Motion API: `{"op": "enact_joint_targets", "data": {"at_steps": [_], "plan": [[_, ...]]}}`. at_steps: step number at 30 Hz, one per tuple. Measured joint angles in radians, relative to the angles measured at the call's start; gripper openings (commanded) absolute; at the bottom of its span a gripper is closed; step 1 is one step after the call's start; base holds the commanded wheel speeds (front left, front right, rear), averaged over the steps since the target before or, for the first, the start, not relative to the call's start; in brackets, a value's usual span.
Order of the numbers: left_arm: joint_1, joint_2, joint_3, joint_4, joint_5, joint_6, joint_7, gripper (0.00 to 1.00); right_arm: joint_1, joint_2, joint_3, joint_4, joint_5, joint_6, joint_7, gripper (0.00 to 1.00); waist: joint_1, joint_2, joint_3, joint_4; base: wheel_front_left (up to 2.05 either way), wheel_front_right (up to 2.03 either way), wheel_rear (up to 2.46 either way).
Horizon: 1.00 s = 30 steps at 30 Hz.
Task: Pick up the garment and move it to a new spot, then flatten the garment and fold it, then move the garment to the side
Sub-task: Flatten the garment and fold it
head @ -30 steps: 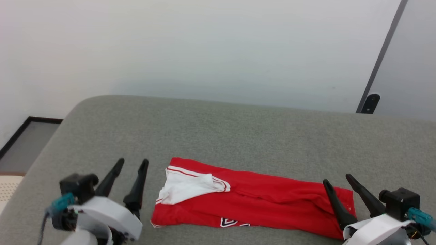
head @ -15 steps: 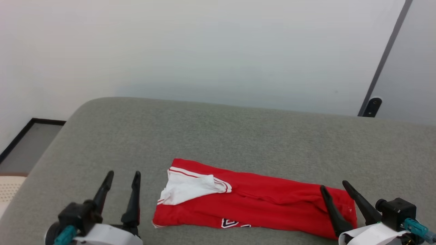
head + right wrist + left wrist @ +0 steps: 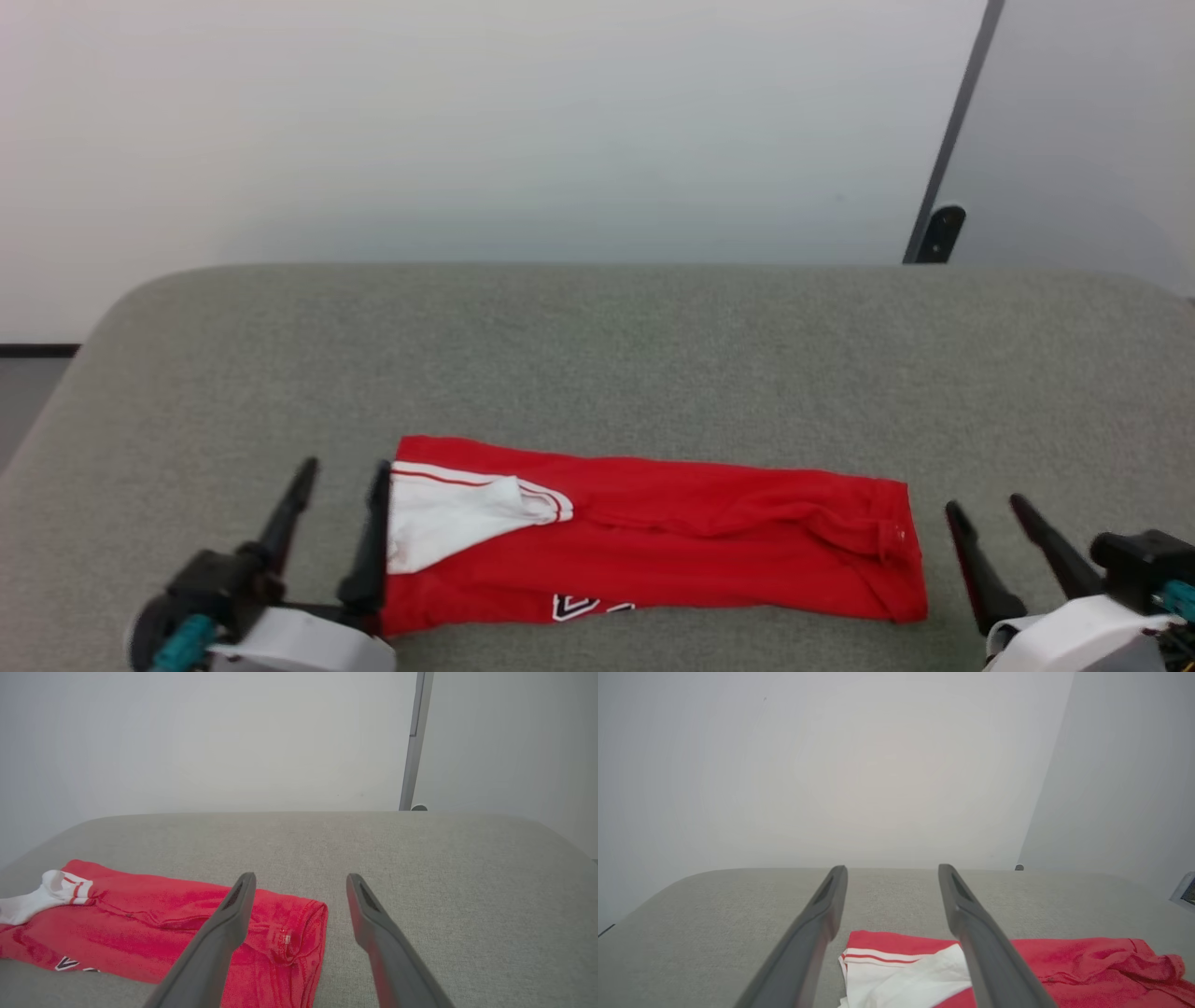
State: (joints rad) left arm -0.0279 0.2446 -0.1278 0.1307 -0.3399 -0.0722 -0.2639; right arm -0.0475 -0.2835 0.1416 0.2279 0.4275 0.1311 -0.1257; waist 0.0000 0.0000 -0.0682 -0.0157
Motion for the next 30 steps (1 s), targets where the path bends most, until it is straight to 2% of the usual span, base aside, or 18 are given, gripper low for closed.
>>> {"op": "enact_joint_targets", "data": {"at_steps": [5, 11, 17, 21, 30], "plan": [[-0.015, -0.001, 0.063, 0.005, 0.016, -0.015, 0.0, 1.0, -0.029, -0.013, 0.024, 0.031, 0.008, 0.0, 0.133, 1.0, 0.0, 0.0, 0.03, -0.011, 0.0, 0.0, 0.0], [-0.022, 0.005, 0.1, 0.005, 0.016, -0.031, 0.0, 1.0, -0.111, -0.035, 0.013, 0.094, 0.057, 0.0, 0.386, 1.0, 0.0, 0.0, 0.046, 0.019, 0.0, 0.0, 0.0], [-0.027, -0.011, 0.086, 0.029, 0.0, -0.042, 0.0, 1.0, -0.196, -0.036, -0.01, 0.142, 0.074, 0.0, 0.634, 1.0, 0.0, 0.0, 0.065, 0.057, 0.0, 0.0, 0.0], [-0.042, -0.022, 0.061, 0.048, -0.01, -0.047, 0.0, 1.0, -0.236, -0.027, -0.038, 0.195, 0.034, 0.0, 0.794, 1.0, 0.0, 0.0, 0.081, 0.085, 0.0, 0.0, 0.0], [-0.093, -0.03, 0.011, 0.078, -0.031, -0.053, 0.0, 1.0, -0.329, 0.028, -0.077, 0.277, -0.066, 0.0, 0.968, 1.0, 0.0, 0.0, 0.128, 0.145, 0.0, 0.0, 0.0]]}}
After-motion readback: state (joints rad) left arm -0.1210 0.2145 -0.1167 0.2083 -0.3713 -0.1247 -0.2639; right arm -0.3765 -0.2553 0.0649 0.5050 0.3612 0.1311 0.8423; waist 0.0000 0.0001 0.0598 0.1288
